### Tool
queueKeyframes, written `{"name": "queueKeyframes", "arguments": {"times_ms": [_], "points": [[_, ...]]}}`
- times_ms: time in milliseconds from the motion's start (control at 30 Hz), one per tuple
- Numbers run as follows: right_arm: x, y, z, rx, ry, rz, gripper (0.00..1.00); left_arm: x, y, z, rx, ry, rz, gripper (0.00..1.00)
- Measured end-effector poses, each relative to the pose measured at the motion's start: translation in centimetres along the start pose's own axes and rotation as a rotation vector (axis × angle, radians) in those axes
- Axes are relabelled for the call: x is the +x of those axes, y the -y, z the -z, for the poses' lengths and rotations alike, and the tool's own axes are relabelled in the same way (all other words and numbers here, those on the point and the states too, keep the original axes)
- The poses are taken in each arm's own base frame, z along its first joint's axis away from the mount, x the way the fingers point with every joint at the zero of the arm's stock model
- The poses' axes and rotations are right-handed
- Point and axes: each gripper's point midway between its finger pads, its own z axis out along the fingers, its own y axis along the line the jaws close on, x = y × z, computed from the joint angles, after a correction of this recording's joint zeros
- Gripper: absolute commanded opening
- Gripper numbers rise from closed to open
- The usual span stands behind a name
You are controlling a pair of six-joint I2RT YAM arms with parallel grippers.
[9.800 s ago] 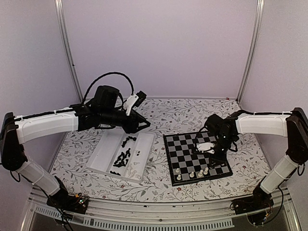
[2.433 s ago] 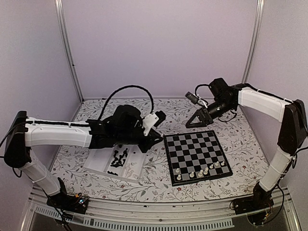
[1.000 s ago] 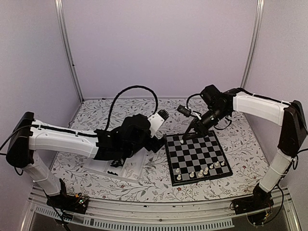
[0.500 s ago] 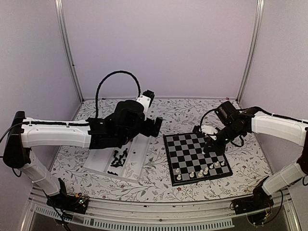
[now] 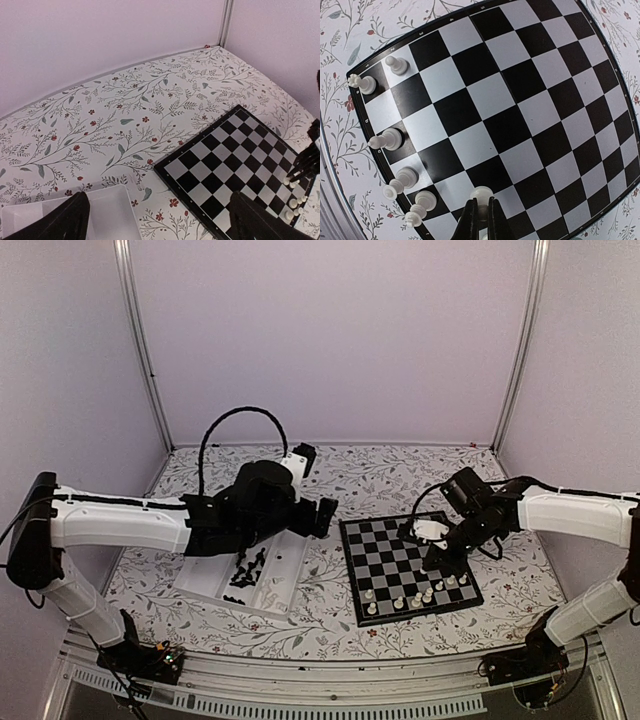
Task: Set up the chess pieces on the board
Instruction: Place the chess piece on the chessboard.
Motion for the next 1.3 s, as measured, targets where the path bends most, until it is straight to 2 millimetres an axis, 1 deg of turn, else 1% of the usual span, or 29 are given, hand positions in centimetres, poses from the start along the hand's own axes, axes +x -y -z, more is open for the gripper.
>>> {"name": "queueKeyframes", "arguments": {"times_ms": [67,167,233,333,400,467,633,800,867,933,1000,1200,1300], "points": [[0.0,-0.4,-0.3,-0.012,-0.009,0.021,0.02,0.1,0.5,0.2,0.010,0.001,-0.008,0.99],[0.2,-1.0,-0.8,-0.030,-0.024,0.039,0.02,-0.3,0.6,0.3,0.003,0.018,-0.012,0.99],[0.4,-1.2,-1.2,-0.041,-0.037,0.043,0.03,-0.7,-0.1,0.5,-0.033,0.037,0.004,0.99],[0.8,-1.4,-1.5,-0.054,-0.054,0.042,0.03,-0.9,-1.7,0.7,-0.122,0.055,0.051,0.99],[1.0,-1.6,-1.7,-0.061,-0.062,0.043,0.03,-0.5,-2.7,0.7,-0.173,0.038,0.065,0.99],[1.2,-1.7,-1.9,-0.068,-0.072,0.045,0.03,-0.3,-3.2,0.6,-0.200,0.024,0.065,0.99],[1.6,-1.9,-2.2,-0.082,-0.091,0.049,0.03,-0.3,-3.3,0.5,-0.202,0.028,0.051,0.96],[1.9,-2.2,-2.5,-0.092,-0.108,0.051,0.04,-0.2,-3.1,0.5,-0.189,0.034,0.039,0.96],[2.1,-2.3,-2.5,-0.096,-0.113,0.050,0.07,-0.2,-3.1,0.5,-0.188,0.034,0.036,0.96],[2.1,-2.3,-2.5,-0.097,-0.114,0.051,0.15,-0.1,-3.1,0.5,-0.188,0.032,0.034,0.96],[2.2,-2.3,-2.5,-0.098,-0.117,0.051,0.19,0.0,-3.1,0.5,-0.188,0.029,0.032,0.96],[2.1,-2.2,-2.4,-0.091,-0.123,0.040,0.26,0.6,-3.0,0.4,-0.184,0.003,0.021,0.88],[1.0,-1.6,-1.7,-0.075,-0.101,0.034,0.27,1.8,-3.2,0.3,-0.187,-0.050,0.009,0.84]]}}
